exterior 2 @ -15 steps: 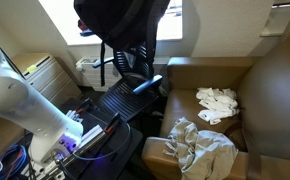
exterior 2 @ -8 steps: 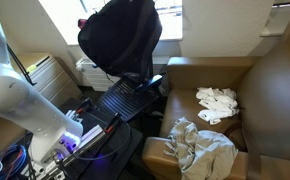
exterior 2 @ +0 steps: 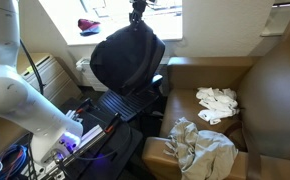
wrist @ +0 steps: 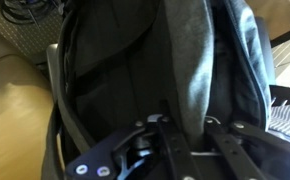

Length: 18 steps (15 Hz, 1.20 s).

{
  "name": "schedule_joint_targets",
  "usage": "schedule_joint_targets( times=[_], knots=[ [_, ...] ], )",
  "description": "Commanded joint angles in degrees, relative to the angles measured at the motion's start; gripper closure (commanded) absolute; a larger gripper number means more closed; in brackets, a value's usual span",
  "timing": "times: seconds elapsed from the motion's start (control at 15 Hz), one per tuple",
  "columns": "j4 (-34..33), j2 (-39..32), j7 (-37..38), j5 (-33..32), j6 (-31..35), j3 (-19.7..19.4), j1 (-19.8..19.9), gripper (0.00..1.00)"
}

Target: Move the backpack from the couch to the chair

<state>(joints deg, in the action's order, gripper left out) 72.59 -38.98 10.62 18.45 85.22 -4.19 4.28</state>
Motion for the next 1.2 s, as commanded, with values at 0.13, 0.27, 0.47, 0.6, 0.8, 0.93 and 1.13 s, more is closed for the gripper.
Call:
schedule_joint_targets(
  times=[0.13, 0.27, 0.47, 0.6, 0.8, 0.93, 1.13],
  knots=[
    [-0.2, -6.6, 6.1, 6.4, 16.4, 0.7, 2.4, 0.95],
    [0.6, -7.4, 9.2, 9.1, 21.1, 1.0, 2.4, 0.95],
    [2.6, -6.6, 12.8, 11.5, 27.5, 1.5, 1.6, 0.95],
    [6.1, -4.0, 14.0, 11.1, 32.0, 1.6, 0.1, 0.95],
    [14.7, 2.1, 13.0, 11.8, 39.8, 2.6, -1.6, 0.95],
    [19.2, 4.8, 13.8, 14.8, 44.6, 4.0, -1.6, 0.95],
    [16.5, 2.5, 14.4, 12.4, 41.2, 4.1, -1.9, 0.75]
  ],
)
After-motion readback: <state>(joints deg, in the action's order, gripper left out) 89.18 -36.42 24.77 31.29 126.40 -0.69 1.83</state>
